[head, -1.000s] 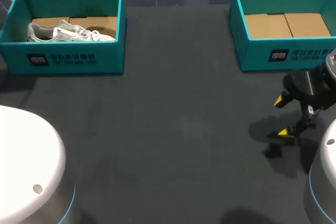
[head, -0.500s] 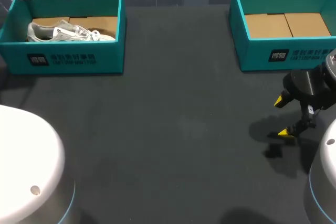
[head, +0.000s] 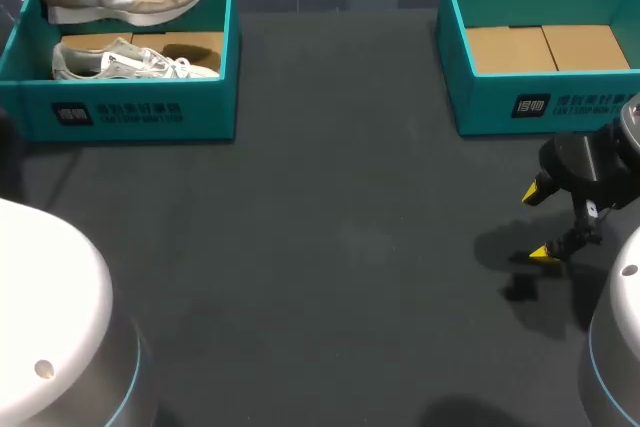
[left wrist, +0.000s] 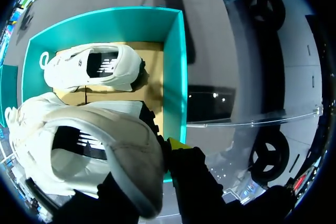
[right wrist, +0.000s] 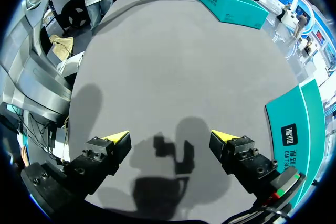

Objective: Take the shoe out of the shoebox, open the shoe tongue, remove and reinsert the insole, then place the shoe into the shoebox

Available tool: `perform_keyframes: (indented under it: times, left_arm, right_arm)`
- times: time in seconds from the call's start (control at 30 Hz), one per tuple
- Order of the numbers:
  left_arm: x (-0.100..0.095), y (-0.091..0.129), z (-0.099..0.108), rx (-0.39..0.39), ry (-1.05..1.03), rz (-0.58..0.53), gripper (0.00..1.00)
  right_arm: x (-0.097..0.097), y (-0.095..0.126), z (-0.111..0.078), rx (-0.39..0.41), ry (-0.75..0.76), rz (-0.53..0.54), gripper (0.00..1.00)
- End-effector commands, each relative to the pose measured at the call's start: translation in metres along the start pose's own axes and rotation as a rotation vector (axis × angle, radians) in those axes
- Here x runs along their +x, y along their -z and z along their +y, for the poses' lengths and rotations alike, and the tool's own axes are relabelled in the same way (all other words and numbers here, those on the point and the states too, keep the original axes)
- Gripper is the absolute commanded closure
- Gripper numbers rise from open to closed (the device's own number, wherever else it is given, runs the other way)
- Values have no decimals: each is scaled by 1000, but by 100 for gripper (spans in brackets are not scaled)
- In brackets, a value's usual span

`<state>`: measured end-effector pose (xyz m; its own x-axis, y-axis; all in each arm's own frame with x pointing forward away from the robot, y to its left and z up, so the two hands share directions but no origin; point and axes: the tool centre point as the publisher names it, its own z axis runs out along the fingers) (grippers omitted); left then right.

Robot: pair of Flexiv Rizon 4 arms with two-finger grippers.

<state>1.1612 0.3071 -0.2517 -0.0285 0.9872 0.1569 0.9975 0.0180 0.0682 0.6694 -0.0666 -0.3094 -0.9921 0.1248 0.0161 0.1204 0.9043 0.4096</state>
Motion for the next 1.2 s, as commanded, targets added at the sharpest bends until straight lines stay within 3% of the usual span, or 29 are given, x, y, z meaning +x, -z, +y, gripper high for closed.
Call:
perform_keyframes:
  times: [0.03,0.43,1.2]
  left_arm:
    - [-1,-13,9,8,3,14,100]
    - [-3,-37,10,38,-29,58,100]
    - [-14,-55,21,70,10,82,100]
  right_arm:
    - [2,0,0,1,0,-2,0]
    - [2,0,0,1,0,-2,0]
    - [2,0,0,1,0,-2,0]
